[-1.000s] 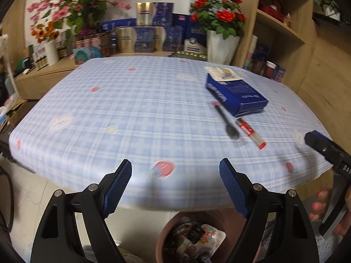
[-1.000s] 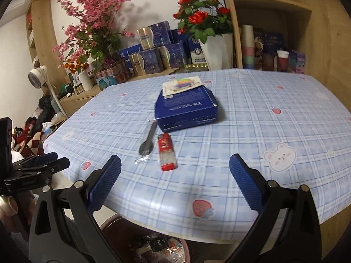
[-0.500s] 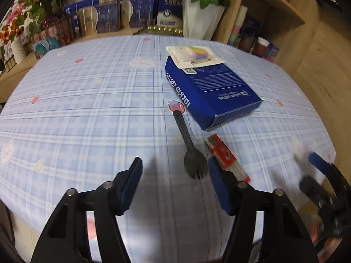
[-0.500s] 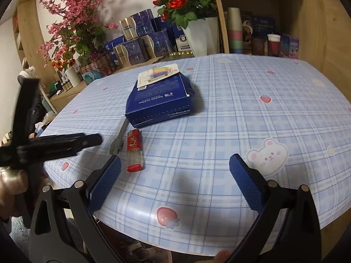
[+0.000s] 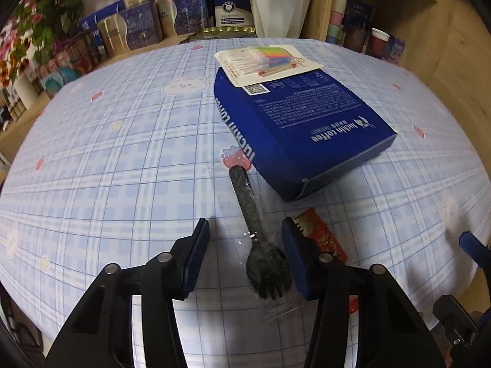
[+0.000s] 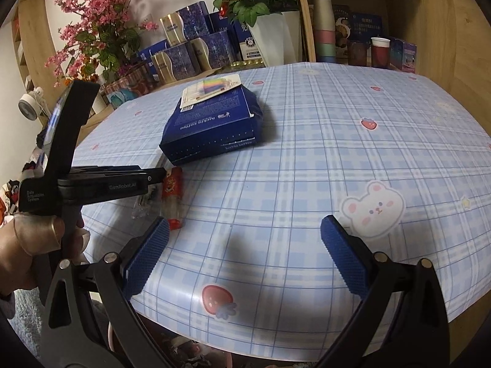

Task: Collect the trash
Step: 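Grasp the red lighter with the right tool while the left tool lifts the black fork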

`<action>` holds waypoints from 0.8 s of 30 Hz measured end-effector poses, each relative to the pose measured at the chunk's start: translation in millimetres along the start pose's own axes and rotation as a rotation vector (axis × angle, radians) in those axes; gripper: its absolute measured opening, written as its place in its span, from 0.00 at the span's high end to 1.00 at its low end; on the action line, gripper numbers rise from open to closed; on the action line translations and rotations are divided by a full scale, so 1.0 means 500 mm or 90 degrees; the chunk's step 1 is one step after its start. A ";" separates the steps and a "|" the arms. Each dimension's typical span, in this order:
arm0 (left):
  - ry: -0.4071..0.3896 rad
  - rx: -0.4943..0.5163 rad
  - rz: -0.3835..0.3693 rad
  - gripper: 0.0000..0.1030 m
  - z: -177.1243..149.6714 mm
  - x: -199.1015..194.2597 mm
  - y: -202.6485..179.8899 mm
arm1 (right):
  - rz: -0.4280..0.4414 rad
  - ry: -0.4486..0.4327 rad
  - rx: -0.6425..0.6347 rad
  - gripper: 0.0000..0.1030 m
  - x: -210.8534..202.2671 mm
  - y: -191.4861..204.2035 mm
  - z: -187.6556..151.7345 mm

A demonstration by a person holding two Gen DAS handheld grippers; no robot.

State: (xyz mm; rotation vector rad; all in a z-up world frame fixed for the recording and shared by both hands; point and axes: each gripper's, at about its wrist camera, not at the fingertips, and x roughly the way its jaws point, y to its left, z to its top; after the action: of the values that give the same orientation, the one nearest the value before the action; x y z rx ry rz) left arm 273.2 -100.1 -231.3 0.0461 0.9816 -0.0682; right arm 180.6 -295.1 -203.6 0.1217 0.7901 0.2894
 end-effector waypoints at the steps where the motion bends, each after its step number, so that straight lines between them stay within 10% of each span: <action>1: -0.001 0.002 -0.002 0.60 -0.002 -0.003 -0.001 | 0.000 0.001 -0.004 0.06 0.001 0.002 -0.001; 6: -0.001 0.027 -0.029 0.85 -0.010 -0.012 -0.015 | -0.004 0.015 -0.028 0.06 0.005 0.016 -0.003; 24: -0.084 -0.181 -0.143 0.90 -0.101 -0.170 0.198 | 0.014 0.123 -0.134 0.25 0.134 0.148 0.050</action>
State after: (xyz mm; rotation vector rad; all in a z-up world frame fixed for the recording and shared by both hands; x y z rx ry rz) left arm 191.9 5.4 -187.6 -0.3262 0.8533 -0.1364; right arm 227.6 -204.2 -215.6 -0.0969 0.9454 0.4070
